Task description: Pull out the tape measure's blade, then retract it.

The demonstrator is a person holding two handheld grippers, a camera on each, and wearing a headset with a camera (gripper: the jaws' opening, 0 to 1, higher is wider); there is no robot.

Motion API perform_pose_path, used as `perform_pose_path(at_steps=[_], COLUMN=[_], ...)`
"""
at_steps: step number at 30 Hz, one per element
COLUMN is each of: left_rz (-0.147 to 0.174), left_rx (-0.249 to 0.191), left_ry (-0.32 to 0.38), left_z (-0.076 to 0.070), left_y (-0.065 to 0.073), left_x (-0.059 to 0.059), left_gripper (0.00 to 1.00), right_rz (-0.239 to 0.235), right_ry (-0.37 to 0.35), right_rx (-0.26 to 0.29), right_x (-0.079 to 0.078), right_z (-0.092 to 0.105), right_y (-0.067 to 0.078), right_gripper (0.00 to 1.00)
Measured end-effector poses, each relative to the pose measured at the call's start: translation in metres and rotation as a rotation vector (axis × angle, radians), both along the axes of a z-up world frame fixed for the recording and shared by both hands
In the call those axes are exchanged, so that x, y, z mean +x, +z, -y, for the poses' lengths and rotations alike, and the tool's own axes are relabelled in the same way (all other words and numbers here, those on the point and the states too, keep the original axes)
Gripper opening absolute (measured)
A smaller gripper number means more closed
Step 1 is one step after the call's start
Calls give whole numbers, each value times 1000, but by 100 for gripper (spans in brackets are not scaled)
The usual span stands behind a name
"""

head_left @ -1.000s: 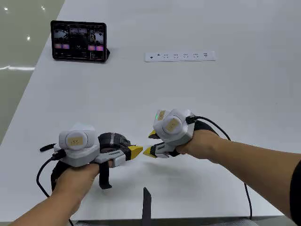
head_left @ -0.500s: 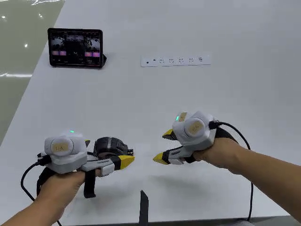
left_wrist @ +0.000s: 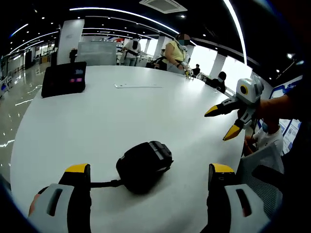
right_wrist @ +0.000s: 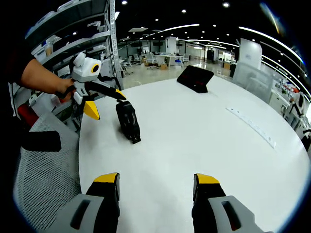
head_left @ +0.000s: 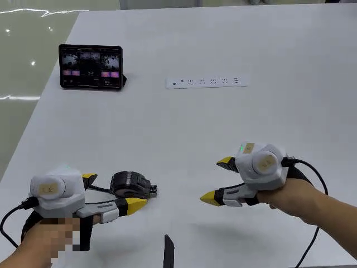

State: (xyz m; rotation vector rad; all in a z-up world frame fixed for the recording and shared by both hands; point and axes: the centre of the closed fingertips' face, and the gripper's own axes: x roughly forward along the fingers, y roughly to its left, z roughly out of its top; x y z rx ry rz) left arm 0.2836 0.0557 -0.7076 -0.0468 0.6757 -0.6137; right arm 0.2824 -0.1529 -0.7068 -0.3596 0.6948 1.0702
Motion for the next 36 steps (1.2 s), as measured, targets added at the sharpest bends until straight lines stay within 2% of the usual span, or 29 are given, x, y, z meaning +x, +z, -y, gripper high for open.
perform_pose_path(at_steps=[5,8,11,16,24,30,36], left_rz=[-3,-8,5,-3,-1,7,2], left_rx=[11,38,50,54,86,97,122], left_ry=[-2,-6,-10,-16,-51,-58,-59], left_z=[-9,-15,-20,-23,-26,-35,-44], left_y=[5,4,7,10,15,21,19], left_x=[-5,-8,-9,-14,-21,-24,-29], left_gripper=[99,99,99,99,99,99,99], right_rz=[0,3,10,8,-6,-14,-18], right_ry=[-30,-37,-39,-64,-130,-165,-167], right_rx=[14,13,4,-1,3,1,-1], right_x=[-4,-6,-8,-11,-19,-29,-36], right_z=[15,24,34,52,85,110,125], right_y=[4,4,4,5,2,2,3], right_gripper=[63,65,66,71,80,86,90])
